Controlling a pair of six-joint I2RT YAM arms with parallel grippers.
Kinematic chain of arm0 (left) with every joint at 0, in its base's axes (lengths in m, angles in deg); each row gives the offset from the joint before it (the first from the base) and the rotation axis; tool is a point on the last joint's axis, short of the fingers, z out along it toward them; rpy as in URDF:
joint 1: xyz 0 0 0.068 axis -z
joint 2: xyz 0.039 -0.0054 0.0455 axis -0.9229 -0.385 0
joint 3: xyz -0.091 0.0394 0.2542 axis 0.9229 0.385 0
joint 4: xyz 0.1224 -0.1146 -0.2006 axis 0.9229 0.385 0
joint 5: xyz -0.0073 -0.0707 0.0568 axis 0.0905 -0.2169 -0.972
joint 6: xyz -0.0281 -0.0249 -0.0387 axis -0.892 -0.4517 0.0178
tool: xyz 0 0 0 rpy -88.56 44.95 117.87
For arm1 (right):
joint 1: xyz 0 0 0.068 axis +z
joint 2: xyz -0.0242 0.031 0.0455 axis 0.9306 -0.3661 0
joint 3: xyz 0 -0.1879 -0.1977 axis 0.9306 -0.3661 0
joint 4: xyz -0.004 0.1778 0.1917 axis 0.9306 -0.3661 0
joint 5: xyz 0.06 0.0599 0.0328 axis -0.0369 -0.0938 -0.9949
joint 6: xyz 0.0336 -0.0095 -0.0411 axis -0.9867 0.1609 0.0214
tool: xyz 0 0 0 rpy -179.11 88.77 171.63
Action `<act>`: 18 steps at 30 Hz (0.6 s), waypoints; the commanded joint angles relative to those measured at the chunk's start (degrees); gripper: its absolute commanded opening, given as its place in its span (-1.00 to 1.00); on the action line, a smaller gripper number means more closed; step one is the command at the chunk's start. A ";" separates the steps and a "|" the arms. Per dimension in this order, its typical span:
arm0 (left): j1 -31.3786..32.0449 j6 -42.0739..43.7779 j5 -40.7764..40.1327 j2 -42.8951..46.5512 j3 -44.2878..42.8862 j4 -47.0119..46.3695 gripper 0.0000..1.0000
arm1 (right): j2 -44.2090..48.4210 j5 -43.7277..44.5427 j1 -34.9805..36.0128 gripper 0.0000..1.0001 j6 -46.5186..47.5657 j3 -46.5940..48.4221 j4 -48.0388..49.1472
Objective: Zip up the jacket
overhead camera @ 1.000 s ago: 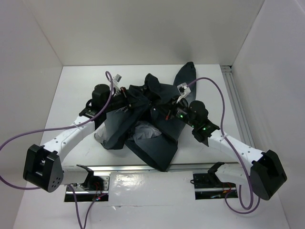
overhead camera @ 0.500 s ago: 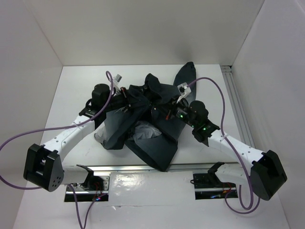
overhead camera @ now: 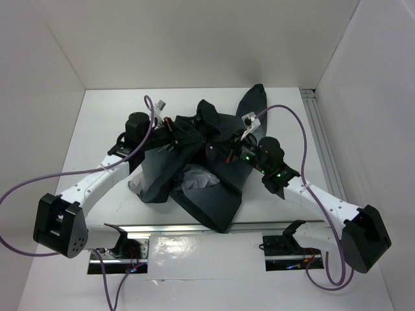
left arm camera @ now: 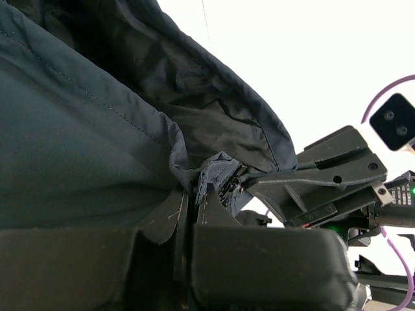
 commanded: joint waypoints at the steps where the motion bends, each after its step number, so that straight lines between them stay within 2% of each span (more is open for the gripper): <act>1: -0.25 -0.26 1.34 -0.82 -2.80 -1.82 -1.00 | 1.87 -0.23 0.57 -1.00 0.91 3.02 1.35; 18: -0.78 -0.79 2.66 -0.91 -2.27 -2.36 -1.00 | 0.81 -1.37 0.57 -1.00 1.43 3.02 0.83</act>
